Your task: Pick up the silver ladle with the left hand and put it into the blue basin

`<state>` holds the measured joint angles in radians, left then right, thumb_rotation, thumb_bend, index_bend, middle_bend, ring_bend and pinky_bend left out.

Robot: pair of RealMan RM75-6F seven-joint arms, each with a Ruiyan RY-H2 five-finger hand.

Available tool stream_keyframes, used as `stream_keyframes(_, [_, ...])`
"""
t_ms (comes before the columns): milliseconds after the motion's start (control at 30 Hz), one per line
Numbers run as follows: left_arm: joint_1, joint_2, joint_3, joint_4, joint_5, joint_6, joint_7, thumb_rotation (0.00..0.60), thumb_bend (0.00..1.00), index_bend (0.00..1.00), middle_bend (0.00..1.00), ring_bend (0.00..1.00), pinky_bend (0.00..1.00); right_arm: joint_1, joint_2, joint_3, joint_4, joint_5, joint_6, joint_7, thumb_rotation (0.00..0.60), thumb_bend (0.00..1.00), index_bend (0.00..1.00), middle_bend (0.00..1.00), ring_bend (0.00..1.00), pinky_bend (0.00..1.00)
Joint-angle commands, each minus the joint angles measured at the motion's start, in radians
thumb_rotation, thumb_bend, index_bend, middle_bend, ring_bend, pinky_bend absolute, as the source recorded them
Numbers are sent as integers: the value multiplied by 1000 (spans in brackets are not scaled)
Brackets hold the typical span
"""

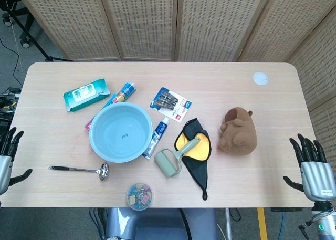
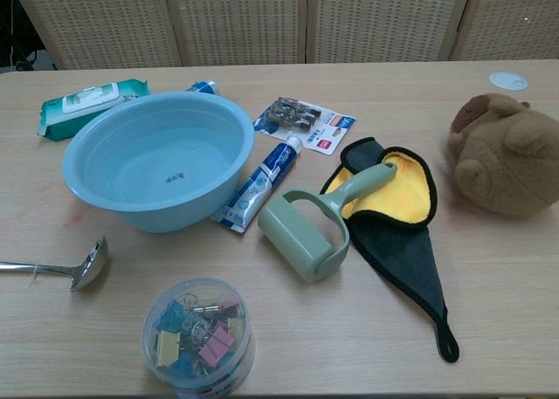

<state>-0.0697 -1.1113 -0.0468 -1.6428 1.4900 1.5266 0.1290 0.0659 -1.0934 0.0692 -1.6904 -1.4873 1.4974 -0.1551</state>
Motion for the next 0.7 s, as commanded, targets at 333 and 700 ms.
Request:
stream_keyframes(333, [-3, 1, 8, -1, 4, -15, 2, 600, 0, 0, 0, 0, 0, -1, 2, -2, -3, -3, 0, 6, 600, 0, 0, 0, 0, 0])
stream_keyframes(700, [-23, -7, 15, 7, 11, -55, 7, 600, 36, 0, 532, 398, 278, 0, 0, -1, -3, 2, -6, 7, 600, 0, 0, 0, 0, 0])
